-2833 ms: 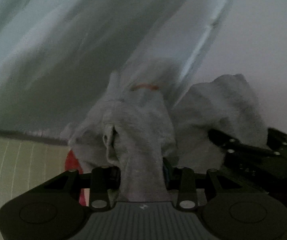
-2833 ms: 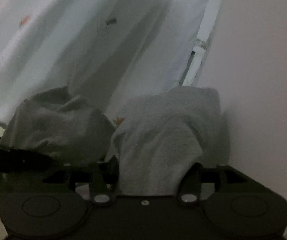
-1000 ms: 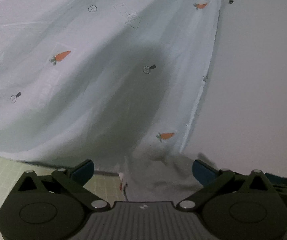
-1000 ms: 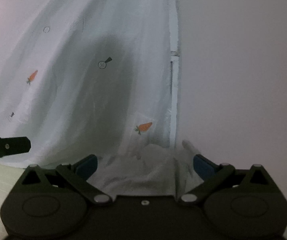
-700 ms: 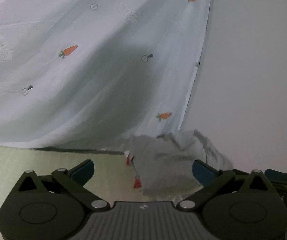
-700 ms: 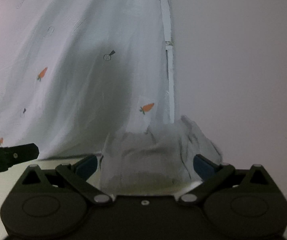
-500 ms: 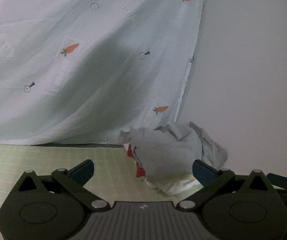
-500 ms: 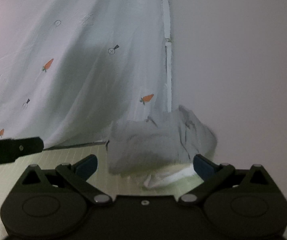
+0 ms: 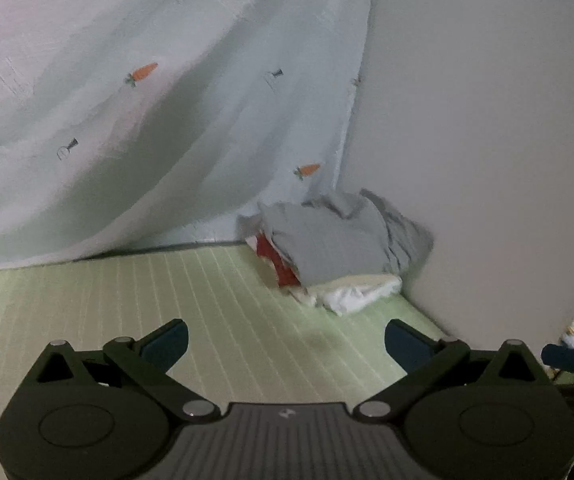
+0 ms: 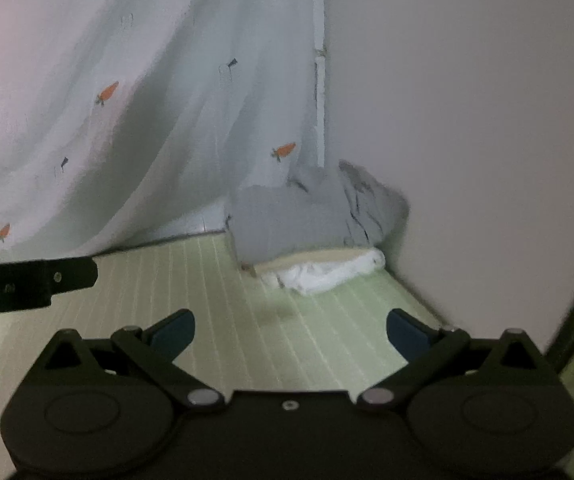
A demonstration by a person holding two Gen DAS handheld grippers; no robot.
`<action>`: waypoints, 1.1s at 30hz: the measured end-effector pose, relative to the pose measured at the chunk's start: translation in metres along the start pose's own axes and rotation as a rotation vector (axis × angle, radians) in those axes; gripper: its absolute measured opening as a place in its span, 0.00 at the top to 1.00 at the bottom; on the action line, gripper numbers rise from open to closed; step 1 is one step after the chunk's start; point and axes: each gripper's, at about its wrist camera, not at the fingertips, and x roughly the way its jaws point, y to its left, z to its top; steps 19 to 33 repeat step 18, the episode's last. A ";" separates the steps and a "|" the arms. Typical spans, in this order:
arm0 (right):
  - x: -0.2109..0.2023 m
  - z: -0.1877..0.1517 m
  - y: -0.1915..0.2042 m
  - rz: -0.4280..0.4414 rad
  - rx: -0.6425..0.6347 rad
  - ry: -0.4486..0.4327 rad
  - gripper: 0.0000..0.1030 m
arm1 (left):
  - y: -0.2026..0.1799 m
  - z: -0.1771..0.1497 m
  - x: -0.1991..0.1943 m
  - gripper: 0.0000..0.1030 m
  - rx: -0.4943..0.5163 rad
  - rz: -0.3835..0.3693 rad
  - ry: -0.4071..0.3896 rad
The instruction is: Fold clothes
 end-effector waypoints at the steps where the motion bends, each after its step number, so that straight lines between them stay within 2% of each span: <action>1: -0.006 -0.005 0.002 -0.007 0.005 0.007 0.00 | 0.000 -0.004 -0.003 0.00 0.006 -0.006 0.006; 12: -0.046 -0.041 0.016 -0.072 0.042 0.032 0.00 | 0.005 -0.028 -0.027 0.00 0.053 -0.044 0.025; 33: -0.048 -0.044 0.023 -0.079 0.051 0.028 0.00 | 0.009 -0.031 -0.033 0.00 0.074 -0.044 0.019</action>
